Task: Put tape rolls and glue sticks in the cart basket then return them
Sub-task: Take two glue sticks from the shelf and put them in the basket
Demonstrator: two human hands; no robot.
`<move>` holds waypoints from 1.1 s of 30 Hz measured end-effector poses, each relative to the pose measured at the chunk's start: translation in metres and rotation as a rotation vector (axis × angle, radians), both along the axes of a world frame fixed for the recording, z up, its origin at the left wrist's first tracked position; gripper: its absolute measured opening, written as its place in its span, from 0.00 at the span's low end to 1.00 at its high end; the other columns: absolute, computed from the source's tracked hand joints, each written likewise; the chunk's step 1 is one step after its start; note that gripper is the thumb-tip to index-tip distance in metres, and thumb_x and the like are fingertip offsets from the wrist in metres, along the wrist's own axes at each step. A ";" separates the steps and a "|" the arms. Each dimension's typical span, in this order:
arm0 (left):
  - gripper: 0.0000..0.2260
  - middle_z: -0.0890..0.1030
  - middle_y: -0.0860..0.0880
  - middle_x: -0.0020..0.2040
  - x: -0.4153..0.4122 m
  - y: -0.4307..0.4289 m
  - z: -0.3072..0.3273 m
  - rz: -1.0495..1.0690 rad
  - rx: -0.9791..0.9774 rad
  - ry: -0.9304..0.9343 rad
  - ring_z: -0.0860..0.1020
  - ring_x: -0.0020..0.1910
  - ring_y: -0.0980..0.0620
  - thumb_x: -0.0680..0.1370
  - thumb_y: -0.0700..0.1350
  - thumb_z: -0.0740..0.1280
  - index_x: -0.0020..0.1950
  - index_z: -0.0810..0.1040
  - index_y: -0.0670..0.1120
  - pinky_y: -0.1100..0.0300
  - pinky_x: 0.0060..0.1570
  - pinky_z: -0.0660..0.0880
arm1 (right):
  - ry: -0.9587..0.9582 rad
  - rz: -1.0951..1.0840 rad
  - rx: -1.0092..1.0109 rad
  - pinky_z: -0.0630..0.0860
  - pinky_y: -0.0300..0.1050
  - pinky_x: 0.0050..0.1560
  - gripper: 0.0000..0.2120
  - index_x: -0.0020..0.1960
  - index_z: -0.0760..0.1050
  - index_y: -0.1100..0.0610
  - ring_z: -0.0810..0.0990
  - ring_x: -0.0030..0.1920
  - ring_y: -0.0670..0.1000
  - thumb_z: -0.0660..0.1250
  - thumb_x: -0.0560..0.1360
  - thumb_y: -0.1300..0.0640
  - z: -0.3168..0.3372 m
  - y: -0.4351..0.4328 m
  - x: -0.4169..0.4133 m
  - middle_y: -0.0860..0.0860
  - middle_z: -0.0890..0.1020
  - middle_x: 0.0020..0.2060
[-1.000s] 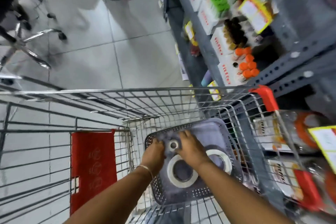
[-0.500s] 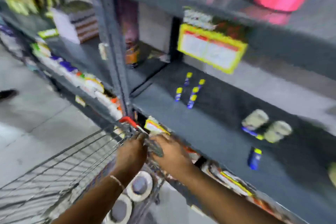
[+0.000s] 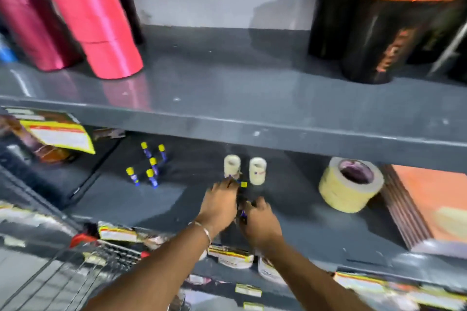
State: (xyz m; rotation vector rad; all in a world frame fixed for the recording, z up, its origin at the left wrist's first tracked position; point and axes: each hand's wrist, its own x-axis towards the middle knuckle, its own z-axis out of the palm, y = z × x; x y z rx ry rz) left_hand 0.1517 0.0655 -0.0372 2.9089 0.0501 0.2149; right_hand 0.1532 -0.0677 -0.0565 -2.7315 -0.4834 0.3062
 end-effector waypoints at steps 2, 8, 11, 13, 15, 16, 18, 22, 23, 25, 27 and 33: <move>0.25 0.76 0.48 0.65 0.013 -0.007 -0.004 0.029 0.044 0.061 0.76 0.57 0.41 0.75 0.43 0.62 0.72 0.66 0.51 0.49 0.52 0.76 | -0.013 -0.011 0.014 0.77 0.53 0.53 0.16 0.61 0.73 0.52 0.72 0.59 0.61 0.61 0.76 0.46 -0.001 -0.010 -0.003 0.58 0.73 0.59; 0.29 0.75 0.42 0.62 0.023 -0.016 -0.013 0.093 0.220 0.134 0.76 0.54 0.39 0.72 0.39 0.65 0.73 0.64 0.45 0.50 0.44 0.75 | 0.017 -0.029 0.066 0.75 0.52 0.49 0.08 0.54 0.72 0.58 0.76 0.54 0.62 0.60 0.75 0.63 0.006 -0.040 -0.005 0.59 0.76 0.54; 0.25 0.77 0.41 0.59 0.022 -0.021 -0.016 0.124 0.292 0.135 0.77 0.50 0.39 0.70 0.40 0.69 0.68 0.72 0.42 0.50 0.41 0.77 | 0.063 -0.107 0.146 0.74 0.52 0.47 0.10 0.55 0.69 0.56 0.77 0.54 0.62 0.64 0.74 0.59 0.008 -0.050 -0.006 0.58 0.78 0.53; 0.22 0.76 0.41 0.60 0.017 -0.024 -0.013 0.140 0.274 0.148 0.76 0.53 0.39 0.72 0.41 0.69 0.66 0.73 0.42 0.49 0.44 0.76 | 0.146 -0.179 0.194 0.75 0.50 0.47 0.12 0.54 0.71 0.56 0.78 0.53 0.61 0.68 0.73 0.56 0.010 -0.055 -0.004 0.57 0.80 0.52; 0.17 0.75 0.41 0.62 0.012 -0.024 -0.013 0.126 0.224 0.182 0.74 0.59 0.39 0.76 0.41 0.66 0.65 0.72 0.42 0.48 0.51 0.74 | 0.236 -0.238 0.235 0.75 0.46 0.45 0.10 0.49 0.76 0.56 0.80 0.47 0.57 0.73 0.71 0.54 0.014 -0.059 -0.002 0.55 0.83 0.47; 0.14 0.75 0.42 0.61 0.009 -0.023 -0.014 0.124 0.162 0.189 0.74 0.59 0.39 0.77 0.42 0.65 0.63 0.73 0.43 0.48 0.53 0.74 | 0.276 -0.261 0.270 0.74 0.44 0.43 0.09 0.46 0.78 0.56 0.80 0.43 0.55 0.74 0.69 0.54 0.017 -0.060 -0.001 0.55 0.83 0.44; 0.09 0.77 0.42 0.57 -0.004 -0.010 -0.015 0.155 -0.056 0.172 0.75 0.56 0.40 0.78 0.44 0.65 0.56 0.76 0.43 0.50 0.51 0.74 | 0.313 -0.274 0.355 0.73 0.36 0.36 0.07 0.44 0.82 0.56 0.78 0.37 0.50 0.76 0.68 0.55 0.020 -0.052 -0.001 0.54 0.85 0.42; 0.10 0.81 0.43 0.40 -0.033 0.022 -0.015 0.322 -0.426 0.084 0.78 0.39 0.43 0.75 0.47 0.70 0.39 0.78 0.42 0.57 0.36 0.70 | 0.330 -0.258 0.560 0.69 0.26 0.31 0.05 0.42 0.84 0.54 0.80 0.34 0.42 0.77 0.67 0.56 0.028 -0.024 -0.006 0.47 0.84 0.34; 0.11 0.82 0.43 0.37 -0.044 0.036 -0.014 0.376 -0.469 0.052 0.78 0.37 0.43 0.74 0.48 0.71 0.36 0.77 0.43 0.59 0.35 0.68 | 0.351 -0.237 0.604 0.71 0.27 0.35 0.05 0.42 0.84 0.54 0.81 0.36 0.43 0.77 0.66 0.57 0.029 -0.009 -0.008 0.46 0.84 0.33; 0.10 0.83 0.43 0.35 -0.071 0.069 -0.010 0.500 -0.515 -0.019 0.79 0.36 0.44 0.73 0.47 0.72 0.35 0.78 0.44 0.62 0.35 0.65 | 0.412 -0.162 0.667 0.75 0.33 0.40 0.06 0.41 0.84 0.54 0.82 0.36 0.43 0.78 0.65 0.59 0.032 0.028 -0.017 0.47 0.85 0.34; 0.09 0.83 0.43 0.35 -0.105 0.104 -0.006 0.610 -0.518 -0.086 0.79 0.35 0.45 0.73 0.46 0.73 0.35 0.81 0.43 0.65 0.33 0.61 | 0.461 -0.071 0.678 0.77 0.39 0.42 0.07 0.39 0.82 0.52 0.81 0.35 0.43 0.79 0.65 0.61 0.029 0.075 -0.031 0.50 0.86 0.35; 0.16 0.84 0.43 0.33 -0.218 0.197 -0.027 0.955 -0.607 -0.070 0.82 0.37 0.44 0.74 0.53 0.68 0.35 0.80 0.41 0.56 0.34 0.69 | 0.585 0.198 0.594 0.80 0.52 0.42 0.09 0.36 0.81 0.53 0.80 0.33 0.47 0.79 0.64 0.64 -0.014 0.206 -0.082 0.51 0.85 0.33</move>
